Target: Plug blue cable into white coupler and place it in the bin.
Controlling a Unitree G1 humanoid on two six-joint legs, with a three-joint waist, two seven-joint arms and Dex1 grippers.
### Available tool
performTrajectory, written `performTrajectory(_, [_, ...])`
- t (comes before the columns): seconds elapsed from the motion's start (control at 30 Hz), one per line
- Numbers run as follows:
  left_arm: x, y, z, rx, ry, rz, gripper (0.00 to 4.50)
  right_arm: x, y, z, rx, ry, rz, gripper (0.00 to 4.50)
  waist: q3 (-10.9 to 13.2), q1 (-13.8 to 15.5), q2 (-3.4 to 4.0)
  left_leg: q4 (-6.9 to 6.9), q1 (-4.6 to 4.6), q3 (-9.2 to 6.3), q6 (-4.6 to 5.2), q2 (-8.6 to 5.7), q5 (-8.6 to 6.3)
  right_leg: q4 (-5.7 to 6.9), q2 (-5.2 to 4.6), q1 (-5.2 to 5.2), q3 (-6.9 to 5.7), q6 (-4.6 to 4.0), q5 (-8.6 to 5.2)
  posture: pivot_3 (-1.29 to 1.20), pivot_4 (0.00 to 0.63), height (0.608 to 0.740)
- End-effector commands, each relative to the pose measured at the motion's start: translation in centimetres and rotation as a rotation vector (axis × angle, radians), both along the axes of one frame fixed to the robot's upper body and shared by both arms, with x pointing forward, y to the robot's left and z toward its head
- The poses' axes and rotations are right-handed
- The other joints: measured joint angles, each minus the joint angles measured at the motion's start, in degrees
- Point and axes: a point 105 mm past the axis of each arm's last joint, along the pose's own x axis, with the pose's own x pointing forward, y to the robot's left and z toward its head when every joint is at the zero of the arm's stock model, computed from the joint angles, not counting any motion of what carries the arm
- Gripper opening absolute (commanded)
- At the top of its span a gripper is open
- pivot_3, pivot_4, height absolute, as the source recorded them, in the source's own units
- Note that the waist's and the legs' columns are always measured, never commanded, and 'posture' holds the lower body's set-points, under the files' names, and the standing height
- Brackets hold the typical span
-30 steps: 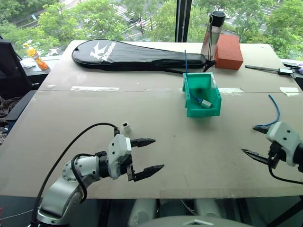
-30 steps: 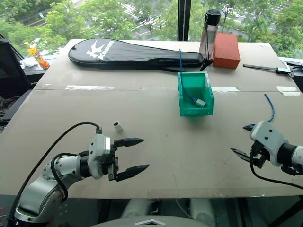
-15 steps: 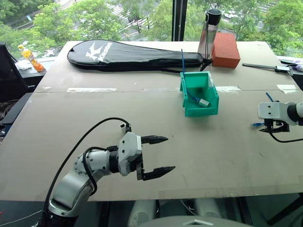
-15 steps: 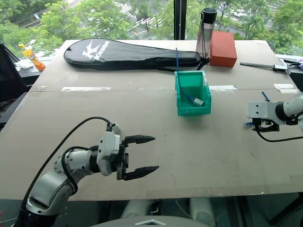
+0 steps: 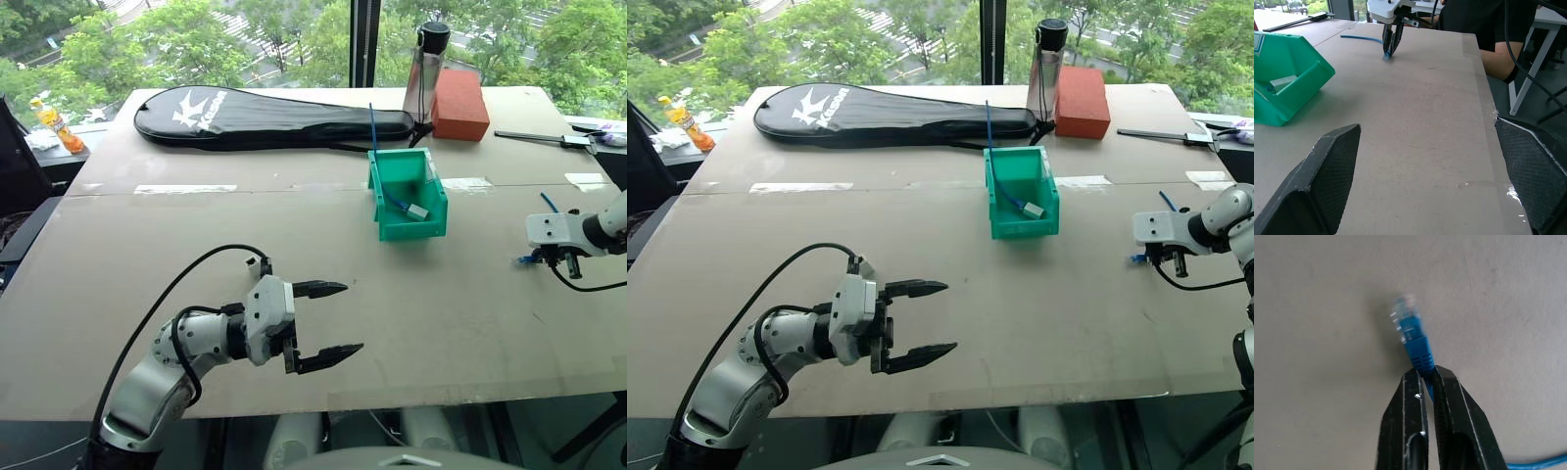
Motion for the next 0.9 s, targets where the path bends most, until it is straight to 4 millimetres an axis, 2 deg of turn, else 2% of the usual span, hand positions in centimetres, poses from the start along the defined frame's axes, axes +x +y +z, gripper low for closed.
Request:
performTrajectory(0.03, [-0.5, -0.3, 1.3, -0.039, -0.040, -0.016, 4.50, 0.4, 0.1, 0.8, 0.014, -0.020, -0.010, 0.04, 0.0, 0.1, 0.00, 0.00, 0.02, 0.00, 0.00, 0.00, 0.00, 0.01, 0.00, 0.00, 0.00, 0.00, 0.00, 0.00, 0.150, 0.740])
performTrajectory(0.1, [-0.5, -0.4, 1.6, -0.067, -0.027, -0.012, 4.50, 0.5, 0.5, 1.2, 0.042, -0.025, -0.010, 0.04, 0.0, 0.1, 0.00, 0.00, 0.03, -0.01, 0.00, 0.01, 0.00, 0.04, 0.00, 0.00, -0.01, 0.00, 0.00, 0.00, 0.150, 0.740])
performTrajectory(0.3, [-0.1, -0.3, 1.9, -0.095, -0.019, 0.007, 4.50, -0.2, 4.6, 2.2, 0.194, 0.048, 0.009, 0.04, 0.0, 0.2, 0.04, -0.10, -0.01, -0.01, -0.01, 0.09, 0.00, 0.04, 0.01, -0.07, -0.02, -0.04, 0.01, 0.00, 0.150, 0.740])
performTrajectory(0.47, [0.8, 0.8, 1.1, -0.076, -0.040, 0.070, 4.50, -1.7, 10.3, 2.8, 0.251, 0.104, 0.055, 0.04, 0.0, 0.4, 0.06, -0.11, -0.14, -0.11, -0.02, 0.10, 0.00, 0.02, -0.09, -0.17, -0.11, -0.04, 0.01, 0.00, 0.150, 0.740])
performTrajectory(0.63, [1.2, 1.8, 0.4, -0.094, -0.037, 0.120, 4.50, -2.8, 15.5, 2.2, 0.268, 0.129, 0.085, 0.04, 0.0, 0.4, 0.06, -0.10, -0.20, -0.16, -0.02, 0.07, 0.00, 0.03, -0.37, -0.25, -0.23, -0.03, 0.01, 0.00, 0.150, 0.740])
performTrajectory(0.9, [0.7, 2.6, -0.4, -0.077, -0.022, 0.118, 4.50, -4.6, 22.1, 0.2, 0.304, 0.141, 0.171, 0.04, 0.0, 0.5, 0.06, -0.06, -0.54, -0.31, -0.04, 0.00, 0.01, 0.02, -0.45, -0.49, -0.38, -0.03, 0.01, 0.00, 0.150, 0.740])
